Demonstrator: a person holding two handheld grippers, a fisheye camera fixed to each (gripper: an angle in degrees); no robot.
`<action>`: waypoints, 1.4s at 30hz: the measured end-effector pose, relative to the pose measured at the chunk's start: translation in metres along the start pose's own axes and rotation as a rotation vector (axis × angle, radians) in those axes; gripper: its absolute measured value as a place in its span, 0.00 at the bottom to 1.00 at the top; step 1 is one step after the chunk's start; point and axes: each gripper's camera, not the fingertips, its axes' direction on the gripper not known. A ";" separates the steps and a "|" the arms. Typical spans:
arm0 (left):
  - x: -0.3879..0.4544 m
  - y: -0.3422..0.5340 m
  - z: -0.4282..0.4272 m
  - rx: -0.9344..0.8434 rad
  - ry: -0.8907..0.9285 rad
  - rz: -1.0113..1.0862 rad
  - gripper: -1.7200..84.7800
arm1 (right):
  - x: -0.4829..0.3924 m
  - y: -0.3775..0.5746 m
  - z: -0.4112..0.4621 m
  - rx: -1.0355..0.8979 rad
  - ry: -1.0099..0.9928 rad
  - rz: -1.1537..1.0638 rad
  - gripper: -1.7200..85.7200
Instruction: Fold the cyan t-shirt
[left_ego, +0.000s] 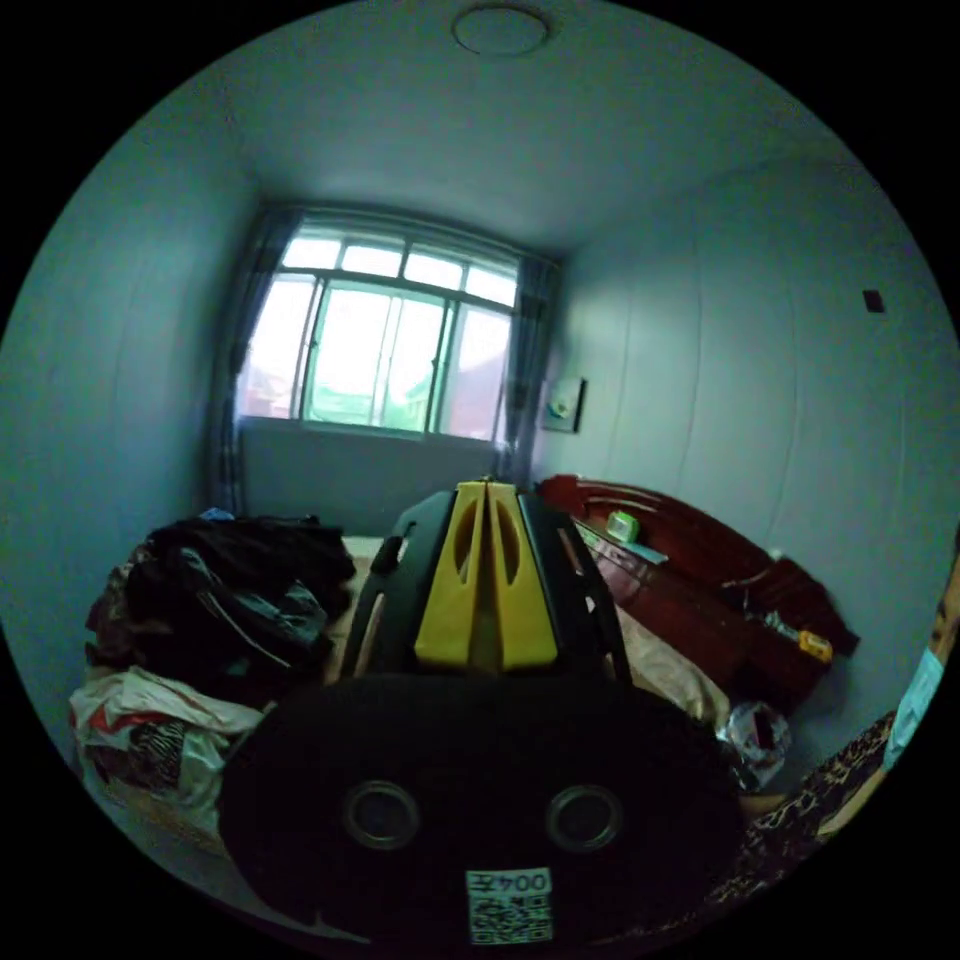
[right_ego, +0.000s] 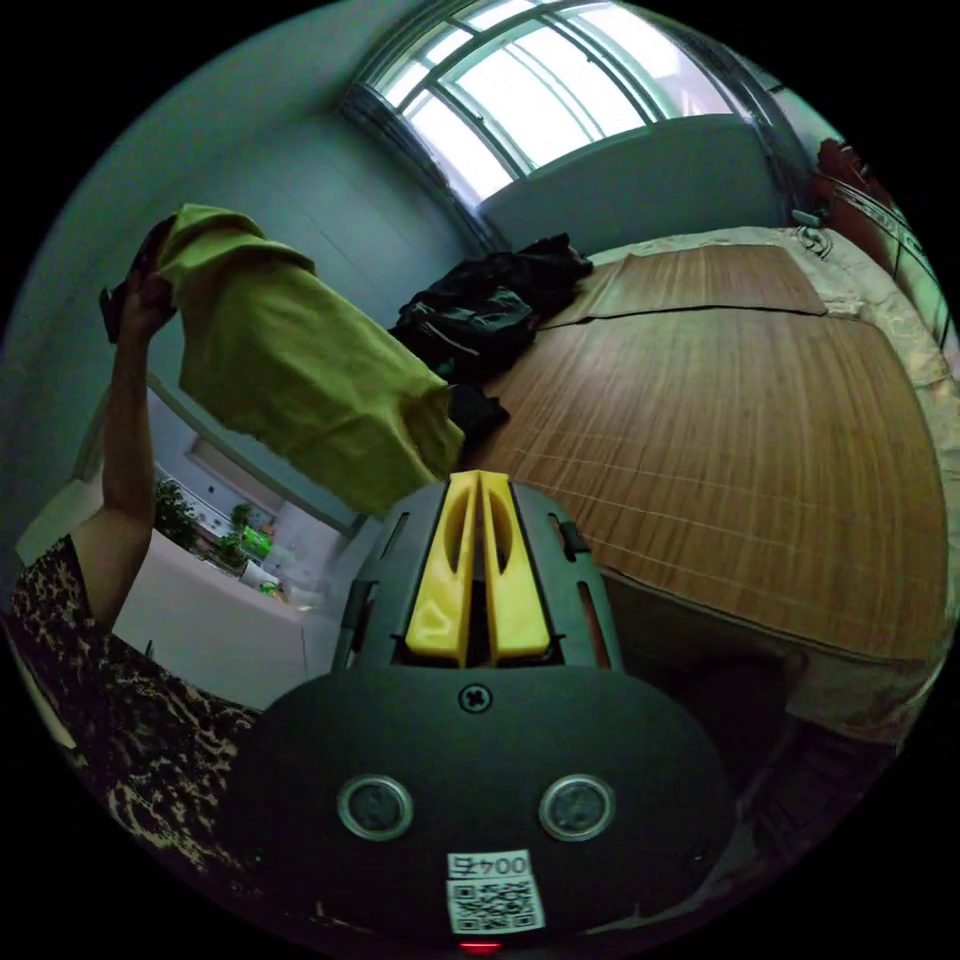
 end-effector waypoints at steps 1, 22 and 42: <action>0.009 0.012 0.014 -0.013 0.019 -0.008 0.02 | 0.004 0.008 -0.011 0.009 0.031 0.013 0.01; 0.217 0.443 0.349 -0.681 -0.123 0.049 0.02 | 0.062 0.077 -0.020 -0.237 0.506 0.127 0.01; 0.271 0.699 0.426 -0.875 -0.219 0.105 0.02 | 0.059 0.049 0.116 -0.438 0.790 -0.093 0.01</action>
